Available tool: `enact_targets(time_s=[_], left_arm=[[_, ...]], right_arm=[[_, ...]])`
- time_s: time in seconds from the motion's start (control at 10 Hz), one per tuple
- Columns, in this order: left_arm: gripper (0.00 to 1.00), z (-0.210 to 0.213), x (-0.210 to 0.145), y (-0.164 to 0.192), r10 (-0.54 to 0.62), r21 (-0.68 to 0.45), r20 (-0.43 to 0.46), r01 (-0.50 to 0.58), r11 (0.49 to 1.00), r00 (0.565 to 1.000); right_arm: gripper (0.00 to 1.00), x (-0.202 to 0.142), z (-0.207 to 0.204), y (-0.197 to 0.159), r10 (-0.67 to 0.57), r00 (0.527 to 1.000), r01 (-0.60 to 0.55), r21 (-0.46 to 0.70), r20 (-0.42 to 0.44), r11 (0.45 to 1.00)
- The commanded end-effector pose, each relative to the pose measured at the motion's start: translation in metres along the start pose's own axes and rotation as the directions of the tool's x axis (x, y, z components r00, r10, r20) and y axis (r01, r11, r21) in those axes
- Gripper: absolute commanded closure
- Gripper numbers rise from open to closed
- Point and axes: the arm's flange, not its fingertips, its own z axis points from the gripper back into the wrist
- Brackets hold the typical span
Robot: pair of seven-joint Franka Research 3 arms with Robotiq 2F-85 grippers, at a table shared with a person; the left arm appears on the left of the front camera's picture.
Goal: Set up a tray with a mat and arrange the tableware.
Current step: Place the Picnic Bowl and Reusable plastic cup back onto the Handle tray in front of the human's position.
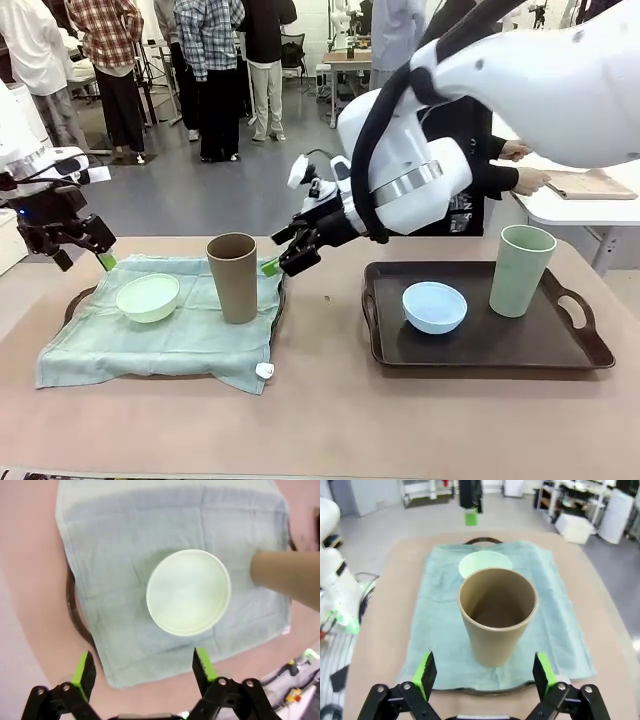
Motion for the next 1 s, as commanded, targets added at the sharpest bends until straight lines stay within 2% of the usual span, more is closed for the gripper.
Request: enact_targets(time_s=[0.0,0.1,0.3,0.4,0.6,0.7,0.8,0.9], left_arm=[[0.00,0.017,-0.025,-0.028,-0.095,0.081,0.054,0.090,0.993,0.994],[0.00,0.026,-0.030,-0.047,-0.129,0.127,0.056,0.121,0.984,0.990],[0.00,0.048,-0.024,-0.084,-0.183,0.199,0.068,0.166,0.966,0.981],[0.00,0.057,-0.023,-0.099,-0.199,0.224,0.075,0.178,0.958,0.977],[0.00,0.085,-0.020,-0.128,-0.220,0.239,0.096,0.192,0.952,0.971],[0.00,0.099,-0.019,-0.139,-0.184,0.221,0.106,0.157,0.962,0.977],[0.00,0.103,-0.019,-0.144,-0.186,0.214,0.099,0.161,0.964,0.978],[0.00,0.087,-0.020,-0.134,-0.226,0.219,0.114,0.197,0.956,0.968]], right_arm=[[0.00,0.014,0.033,0.040,-0.219,0.975,0.208,-0.191,-0.039,0.959],[0.00,0.037,0.052,0.070,-0.369,0.922,0.325,-0.285,-0.114,0.901],[0.00,0.087,0.078,0.129,-0.570,0.792,0.476,-0.364,-0.219,0.801],[0.00,0.106,0.087,0.159,-0.656,0.704,0.533,-0.409,-0.271,0.741],[0.00,0.142,0.108,0.222,-0.789,0.524,0.637,-0.468,-0.320,0.613],[0.00,0.162,0.115,0.245,-0.803,0.510,0.624,-0.510,-0.308,0.592],[0.00,0.180,0.116,0.261,-0.782,0.537,0.611,-0.492,-0.317,0.620],[0.00,0.192,0.117,0.267,-0.715,0.616,0.548,-0.473,-0.329,0.690]])
